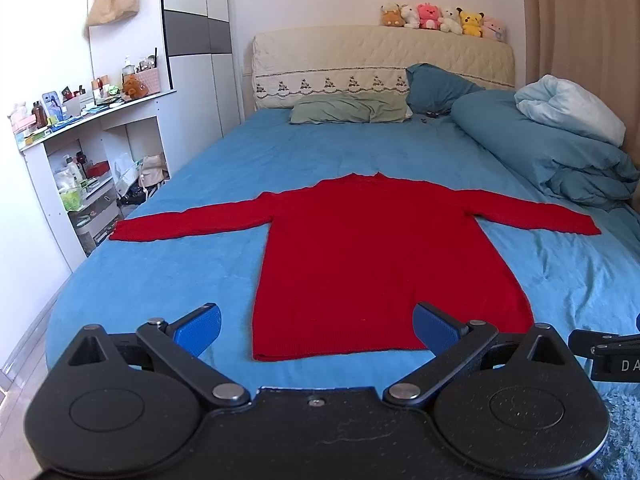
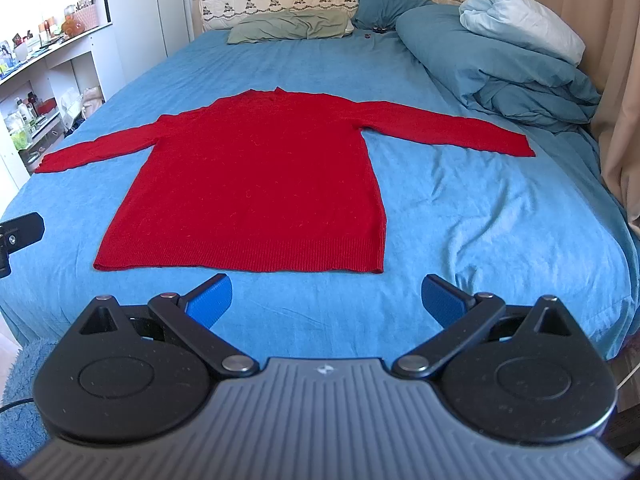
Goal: Fold small clothes
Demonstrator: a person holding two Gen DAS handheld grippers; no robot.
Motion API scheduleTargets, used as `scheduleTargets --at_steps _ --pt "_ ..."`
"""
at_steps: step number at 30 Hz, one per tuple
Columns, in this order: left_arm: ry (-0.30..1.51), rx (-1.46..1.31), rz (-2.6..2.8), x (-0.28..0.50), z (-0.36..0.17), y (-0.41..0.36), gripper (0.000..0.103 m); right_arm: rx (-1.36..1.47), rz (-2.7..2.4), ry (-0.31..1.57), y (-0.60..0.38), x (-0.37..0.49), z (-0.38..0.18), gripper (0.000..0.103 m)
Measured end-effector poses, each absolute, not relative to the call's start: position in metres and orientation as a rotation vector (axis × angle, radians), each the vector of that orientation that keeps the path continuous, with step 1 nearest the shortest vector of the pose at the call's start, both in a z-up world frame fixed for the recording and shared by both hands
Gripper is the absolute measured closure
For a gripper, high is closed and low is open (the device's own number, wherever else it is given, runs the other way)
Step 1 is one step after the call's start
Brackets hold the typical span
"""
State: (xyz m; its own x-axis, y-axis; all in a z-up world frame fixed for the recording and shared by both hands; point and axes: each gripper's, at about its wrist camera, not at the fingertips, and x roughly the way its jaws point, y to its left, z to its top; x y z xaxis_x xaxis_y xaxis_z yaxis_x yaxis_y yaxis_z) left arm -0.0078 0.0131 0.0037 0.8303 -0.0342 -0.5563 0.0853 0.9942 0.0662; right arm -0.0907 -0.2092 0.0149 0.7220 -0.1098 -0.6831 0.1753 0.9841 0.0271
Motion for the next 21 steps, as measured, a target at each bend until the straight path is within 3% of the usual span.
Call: scheduleTargets --at_steps 21 --pt "0.595 0.109 -0.051 -0.0035 0.0061 0.0039 0.000 0.088 -0.158 0.751 -0.2068 -0.0873 0.0149 0.000"
